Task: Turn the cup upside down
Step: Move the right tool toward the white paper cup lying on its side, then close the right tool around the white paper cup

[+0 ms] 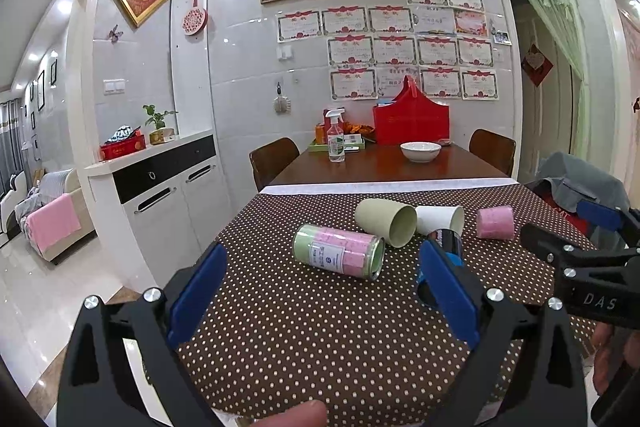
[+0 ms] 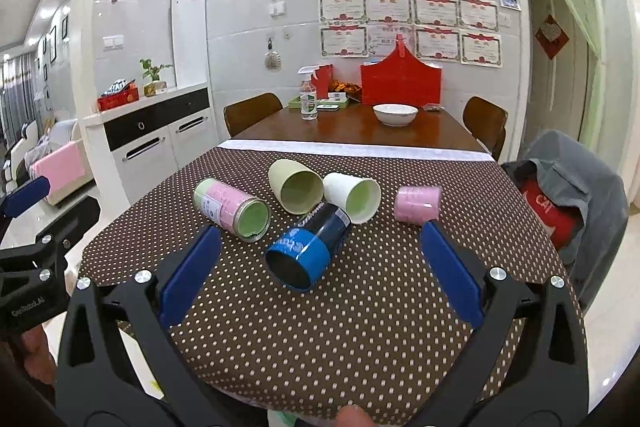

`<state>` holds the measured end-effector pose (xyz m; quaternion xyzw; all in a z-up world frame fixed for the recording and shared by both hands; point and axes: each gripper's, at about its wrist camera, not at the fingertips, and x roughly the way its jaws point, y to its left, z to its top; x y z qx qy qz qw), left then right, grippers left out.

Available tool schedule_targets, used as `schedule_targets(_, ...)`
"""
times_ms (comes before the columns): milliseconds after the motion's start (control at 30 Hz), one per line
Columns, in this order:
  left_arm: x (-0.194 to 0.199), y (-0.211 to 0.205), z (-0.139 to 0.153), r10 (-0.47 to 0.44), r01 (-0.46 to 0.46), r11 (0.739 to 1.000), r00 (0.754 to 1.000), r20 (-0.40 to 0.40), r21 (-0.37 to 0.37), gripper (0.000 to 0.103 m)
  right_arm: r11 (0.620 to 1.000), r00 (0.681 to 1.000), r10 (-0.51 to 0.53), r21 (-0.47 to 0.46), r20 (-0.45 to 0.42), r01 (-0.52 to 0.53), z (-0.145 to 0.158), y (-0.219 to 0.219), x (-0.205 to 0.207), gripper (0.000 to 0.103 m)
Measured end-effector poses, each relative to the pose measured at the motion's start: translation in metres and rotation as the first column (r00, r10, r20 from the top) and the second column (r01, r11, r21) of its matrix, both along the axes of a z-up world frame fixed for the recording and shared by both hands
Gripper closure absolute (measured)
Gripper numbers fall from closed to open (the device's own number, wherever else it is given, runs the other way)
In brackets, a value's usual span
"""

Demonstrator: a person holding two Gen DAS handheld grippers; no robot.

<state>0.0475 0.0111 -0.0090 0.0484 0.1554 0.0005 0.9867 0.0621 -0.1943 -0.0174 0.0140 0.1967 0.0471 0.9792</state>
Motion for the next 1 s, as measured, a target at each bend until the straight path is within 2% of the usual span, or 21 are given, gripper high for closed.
schedule_targets(233,0.049,0.006,-0.002,0.005,-0.006,1.0,1.0,-0.022,-0.007,0.008,0.999,0.997,0.033,-0.036,-0.063,-0.035,-0.001,-0.005,0.056,0.006)
schedule_targets(467,0.096,0.009,-0.005,0.002,-0.002,1.0,0.999,-0.047,-0.01,0.008,0.993,0.98,0.073,-0.078,-0.185,-0.088,-0.011,-0.011,0.129,0.006)
schedule_targets(633,0.125,0.005,-0.013,-0.02,0.019,1.0,0.997,-0.075,-0.009,0.008,0.984,0.947,0.093,-0.119,-0.308,-0.136,-0.025,-0.014,0.192,0.006)
schedule_targets(800,0.155,0.005,-0.025,-0.033,0.03,0.999,0.992,-0.121,-0.023,0.008,0.969,0.892,0.133,-0.134,-0.431,-0.209,-0.048,-0.013,0.246,0.006)
schedule_targets(1000,0.181,0.005,-0.041,-0.04,0.032,0.998,0.985,-0.169,-0.05,0.008,0.949,0.832,0.127,-0.179,-0.54,-0.261,-0.075,-0.012,0.288,0.006)
